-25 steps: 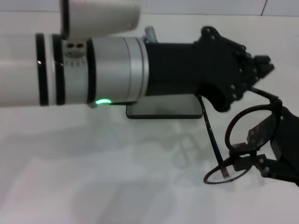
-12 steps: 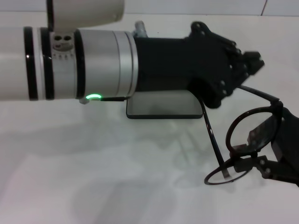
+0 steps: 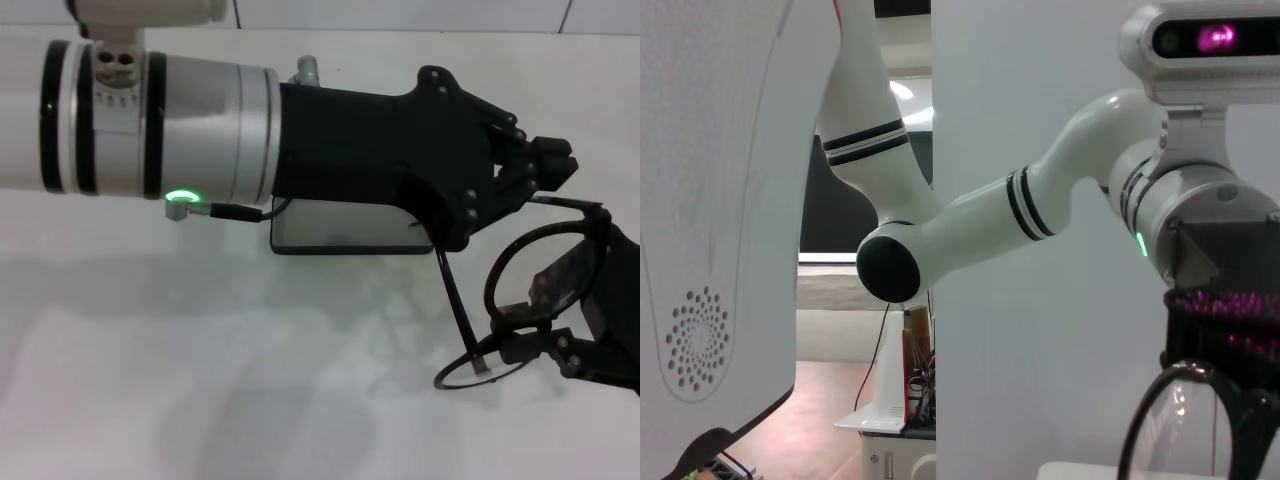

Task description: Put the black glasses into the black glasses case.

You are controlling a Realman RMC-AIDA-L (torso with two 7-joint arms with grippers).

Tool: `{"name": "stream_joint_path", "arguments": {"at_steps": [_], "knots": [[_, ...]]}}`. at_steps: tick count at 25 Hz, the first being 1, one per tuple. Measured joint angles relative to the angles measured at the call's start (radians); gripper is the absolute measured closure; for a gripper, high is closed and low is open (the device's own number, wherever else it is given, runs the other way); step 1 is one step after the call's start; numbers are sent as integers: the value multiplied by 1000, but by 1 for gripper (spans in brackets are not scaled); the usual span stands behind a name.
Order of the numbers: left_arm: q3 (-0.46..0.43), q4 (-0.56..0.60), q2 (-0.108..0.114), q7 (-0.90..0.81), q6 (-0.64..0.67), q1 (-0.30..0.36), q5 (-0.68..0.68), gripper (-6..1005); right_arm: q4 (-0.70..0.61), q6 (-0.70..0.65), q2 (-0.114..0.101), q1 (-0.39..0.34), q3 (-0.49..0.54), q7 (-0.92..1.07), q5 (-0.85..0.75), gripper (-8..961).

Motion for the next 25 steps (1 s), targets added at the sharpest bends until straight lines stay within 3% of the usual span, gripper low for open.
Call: {"name": "stream_joint_path", "arguments": {"at_steps": [25], "knots": [[-28,-77,0,42,132,-65,-18,933,0,-1,2,-4,-8,-2,2,844]]}}
